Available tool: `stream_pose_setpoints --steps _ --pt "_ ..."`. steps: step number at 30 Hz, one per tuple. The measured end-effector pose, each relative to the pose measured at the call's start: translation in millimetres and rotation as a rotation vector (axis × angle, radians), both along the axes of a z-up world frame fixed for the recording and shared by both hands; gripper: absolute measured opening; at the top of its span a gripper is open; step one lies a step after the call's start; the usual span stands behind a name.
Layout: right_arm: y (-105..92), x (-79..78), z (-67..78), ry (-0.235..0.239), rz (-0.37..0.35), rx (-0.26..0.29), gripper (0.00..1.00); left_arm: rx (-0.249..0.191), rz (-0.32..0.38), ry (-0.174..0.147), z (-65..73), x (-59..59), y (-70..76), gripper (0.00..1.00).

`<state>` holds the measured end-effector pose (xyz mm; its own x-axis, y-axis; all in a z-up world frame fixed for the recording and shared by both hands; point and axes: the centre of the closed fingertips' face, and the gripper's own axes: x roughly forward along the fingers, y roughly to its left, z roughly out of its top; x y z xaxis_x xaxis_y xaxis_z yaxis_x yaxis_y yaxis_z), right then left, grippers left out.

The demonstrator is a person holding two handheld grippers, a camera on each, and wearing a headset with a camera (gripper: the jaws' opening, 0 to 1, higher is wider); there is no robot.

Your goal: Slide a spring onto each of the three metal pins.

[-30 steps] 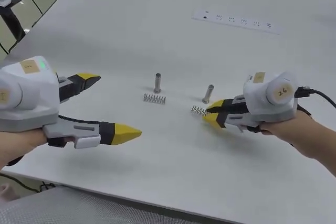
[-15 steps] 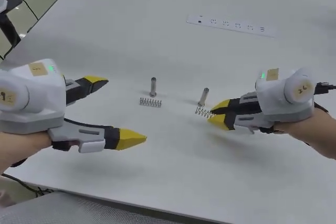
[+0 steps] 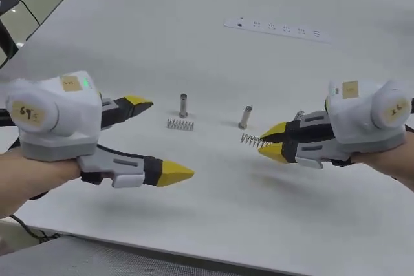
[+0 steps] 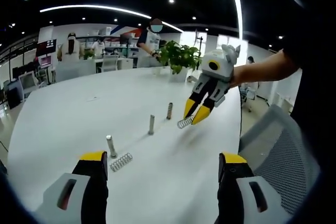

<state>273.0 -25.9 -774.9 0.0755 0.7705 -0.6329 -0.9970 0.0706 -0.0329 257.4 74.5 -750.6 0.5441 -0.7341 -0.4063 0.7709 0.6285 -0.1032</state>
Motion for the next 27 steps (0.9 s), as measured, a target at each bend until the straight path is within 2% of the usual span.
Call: stream_pose_setpoints --steps 3,4,11,15,19,22,27 --pt "-1.1 -4.3 0.2 -0.007 0.022 -0.011 0.08 -0.004 -0.044 0.004 -0.6 -0.1 -16.9 0.80" --pt "-1.7 -5.4 0.2 -0.007 0.028 -0.015 0.08 -0.004 -0.048 0.001 -0.5 0.2 -18.6 0.79" --pt "-2.1 -9.1 3.2 -0.002 0.028 0.002 0.08 -0.007 -0.139 0.013 -3.0 1.6 -48.5 0.64" --pt "-2.1 -12.2 2.8 -0.001 0.038 -0.001 0.08 -0.008 -0.182 0.008 -4.4 0.2 -59.6 0.54" --pt "-2.1 -14.6 4.2 -0.003 0.055 0.000 0.08 -0.031 -0.211 0.014 -2.8 -0.5 -70.0 0.41" --pt "-1.8 -15.1 6.0 -0.009 0.063 0.000 0.08 -0.058 -0.222 0.024 -0.9 -0.1 -76.7 0.39" --pt "0.4 -17.6 10.7 -0.014 0.076 0.008 0.08 -0.055 -0.232 0.019 -2.6 4.6 -82.6 0.35"
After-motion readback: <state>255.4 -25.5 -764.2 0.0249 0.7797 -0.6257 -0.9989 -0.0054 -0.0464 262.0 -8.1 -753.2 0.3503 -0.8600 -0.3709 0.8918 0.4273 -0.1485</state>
